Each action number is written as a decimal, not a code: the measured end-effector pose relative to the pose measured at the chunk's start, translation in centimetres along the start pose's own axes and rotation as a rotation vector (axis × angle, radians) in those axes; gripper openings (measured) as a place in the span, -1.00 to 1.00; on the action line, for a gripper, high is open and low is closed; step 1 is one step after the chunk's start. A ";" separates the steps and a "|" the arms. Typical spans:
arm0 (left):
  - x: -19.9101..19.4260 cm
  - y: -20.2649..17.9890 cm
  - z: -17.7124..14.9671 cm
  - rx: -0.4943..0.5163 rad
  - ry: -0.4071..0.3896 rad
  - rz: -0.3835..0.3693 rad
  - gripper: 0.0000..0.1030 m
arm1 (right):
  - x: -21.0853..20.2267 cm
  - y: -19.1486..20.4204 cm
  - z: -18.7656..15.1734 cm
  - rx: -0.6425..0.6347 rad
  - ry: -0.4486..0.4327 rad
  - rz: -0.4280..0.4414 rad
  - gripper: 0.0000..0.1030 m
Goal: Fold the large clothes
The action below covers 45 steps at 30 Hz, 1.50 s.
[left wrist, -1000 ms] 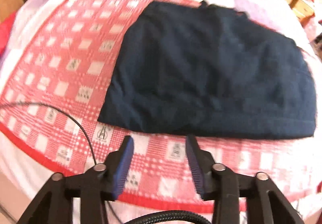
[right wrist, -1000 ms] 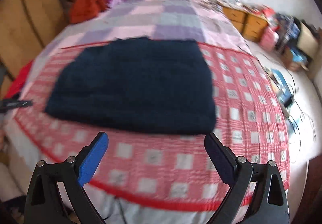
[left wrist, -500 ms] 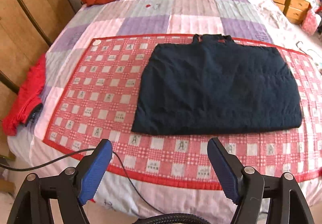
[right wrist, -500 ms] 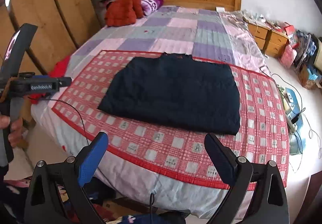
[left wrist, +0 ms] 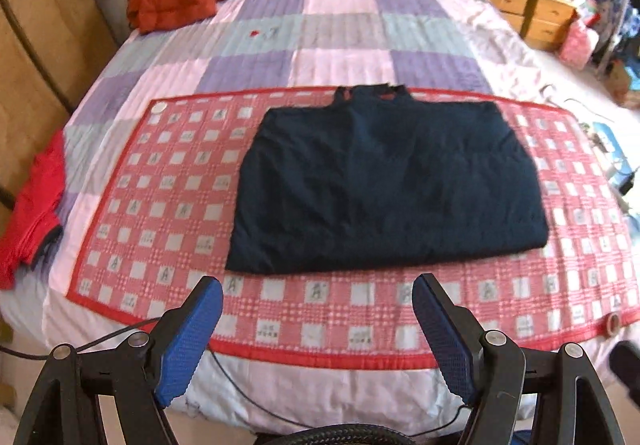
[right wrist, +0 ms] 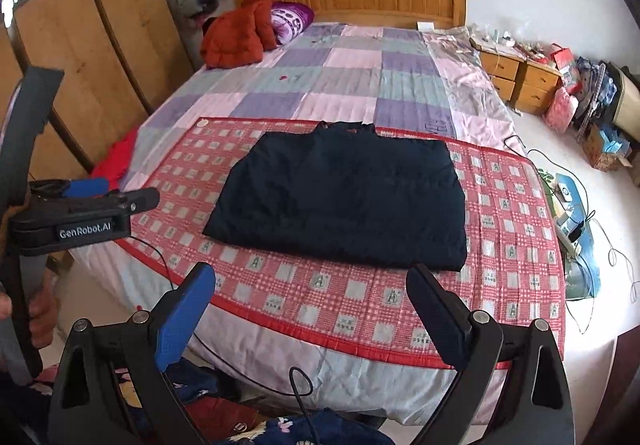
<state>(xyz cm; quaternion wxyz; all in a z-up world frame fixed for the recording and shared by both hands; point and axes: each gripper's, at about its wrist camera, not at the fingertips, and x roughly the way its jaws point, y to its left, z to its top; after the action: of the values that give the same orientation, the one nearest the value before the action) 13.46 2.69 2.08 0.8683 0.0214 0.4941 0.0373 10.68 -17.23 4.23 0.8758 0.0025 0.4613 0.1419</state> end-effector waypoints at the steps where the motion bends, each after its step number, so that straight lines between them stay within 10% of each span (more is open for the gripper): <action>1: -0.1 -0.2 0.0 0.005 -0.002 -0.001 0.58 | -0.1 0.0 -0.1 0.004 0.000 0.000 0.91; 45: 2.5 -1.9 0.3 0.052 0.084 -0.031 0.78 | 0.2 0.0 0.4 0.044 0.020 -0.005 0.91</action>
<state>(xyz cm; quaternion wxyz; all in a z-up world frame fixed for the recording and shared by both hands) 15.04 0.99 -0.10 0.8465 0.0350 0.5311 0.0120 11.12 -17.10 4.36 0.8713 0.0190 0.4729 0.1295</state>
